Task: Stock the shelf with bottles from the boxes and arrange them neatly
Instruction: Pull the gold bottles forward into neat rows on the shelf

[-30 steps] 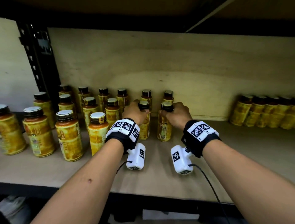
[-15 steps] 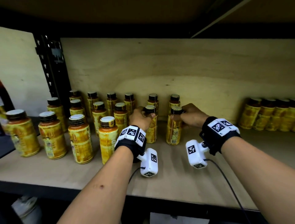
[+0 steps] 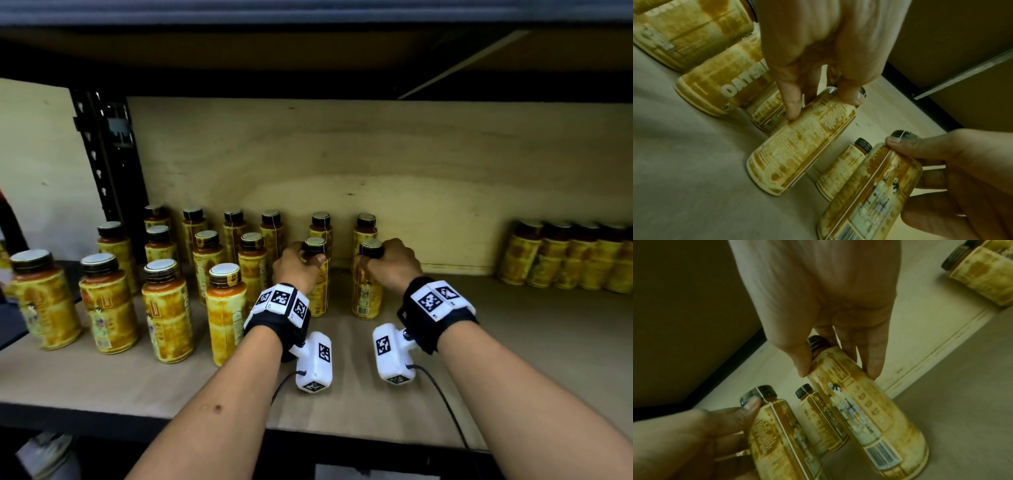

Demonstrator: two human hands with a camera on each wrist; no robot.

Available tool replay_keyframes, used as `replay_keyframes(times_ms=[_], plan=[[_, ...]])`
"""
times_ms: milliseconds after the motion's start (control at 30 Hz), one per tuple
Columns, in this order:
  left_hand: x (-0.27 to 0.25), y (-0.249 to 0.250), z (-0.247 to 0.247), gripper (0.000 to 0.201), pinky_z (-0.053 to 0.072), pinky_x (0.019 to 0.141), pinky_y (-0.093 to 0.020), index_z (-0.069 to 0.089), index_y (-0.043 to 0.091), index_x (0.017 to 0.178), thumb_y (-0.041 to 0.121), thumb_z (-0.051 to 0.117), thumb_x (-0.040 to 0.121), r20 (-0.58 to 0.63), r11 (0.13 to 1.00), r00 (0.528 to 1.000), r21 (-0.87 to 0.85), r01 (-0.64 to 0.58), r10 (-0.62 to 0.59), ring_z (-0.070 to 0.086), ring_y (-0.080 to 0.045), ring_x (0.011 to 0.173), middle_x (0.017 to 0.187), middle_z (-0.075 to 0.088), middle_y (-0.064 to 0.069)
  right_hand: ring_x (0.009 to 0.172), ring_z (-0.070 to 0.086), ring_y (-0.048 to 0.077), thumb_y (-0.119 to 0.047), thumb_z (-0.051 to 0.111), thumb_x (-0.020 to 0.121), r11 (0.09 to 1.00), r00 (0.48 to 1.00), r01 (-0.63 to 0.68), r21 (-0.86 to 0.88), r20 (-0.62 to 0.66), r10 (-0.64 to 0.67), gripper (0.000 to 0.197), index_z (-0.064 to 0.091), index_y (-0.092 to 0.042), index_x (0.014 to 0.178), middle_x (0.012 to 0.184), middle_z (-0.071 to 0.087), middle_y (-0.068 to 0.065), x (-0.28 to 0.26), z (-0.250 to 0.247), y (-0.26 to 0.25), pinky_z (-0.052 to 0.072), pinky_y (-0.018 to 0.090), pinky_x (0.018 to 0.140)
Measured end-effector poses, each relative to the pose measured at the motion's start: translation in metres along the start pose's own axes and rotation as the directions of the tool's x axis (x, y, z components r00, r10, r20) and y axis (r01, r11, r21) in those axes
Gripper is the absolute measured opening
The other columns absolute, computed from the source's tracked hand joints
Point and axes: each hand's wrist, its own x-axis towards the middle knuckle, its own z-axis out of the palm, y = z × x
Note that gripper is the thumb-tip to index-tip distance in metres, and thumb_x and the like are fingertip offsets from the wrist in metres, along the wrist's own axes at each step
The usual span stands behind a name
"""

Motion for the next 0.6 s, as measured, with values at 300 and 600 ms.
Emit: replay_keyframes(times_ms=[300, 600], plan=[[-0.003, 0.012, -0.004, 0.045, 0.041, 0.099, -0.035, 0.048, 0.013, 0.133, 0.032, 0.060, 0.093, 0.079, 0.998, 0.997, 0.068, 0.007, -0.012, 0.051, -0.034, 0.124, 0.133, 0.057, -0.011, 0.109, 0.060, 0.035, -0.057, 0.058, 0.089, 0.977, 1.000, 0.024, -0.211, 0.021, -0.020, 0.057, 0.054, -0.009, 0.120, 0.121, 0.062, 0.014, -0.016, -0.009, -0.009, 0.049, 0.035, 0.086], [-0.004, 0.094, -0.007, 0.055, 0.050, 0.092, -0.039, 0.036, 0.011, 0.137, 0.024, 0.058, 0.089, 0.167, 0.903, 0.947, 0.294, -0.314, 0.275, 0.058, -0.034, 0.112, 0.121, 0.060, -0.015, 0.127, 0.051, 0.026, -0.053, 0.066, 0.085, 0.986, 0.991, 0.120, -0.120, 0.071, -0.112, 0.077, 0.040, -0.011, 0.144, 0.144, 0.049, 0.010, -0.013, -0.083, -0.004, 0.044, 0.033, 0.100]])
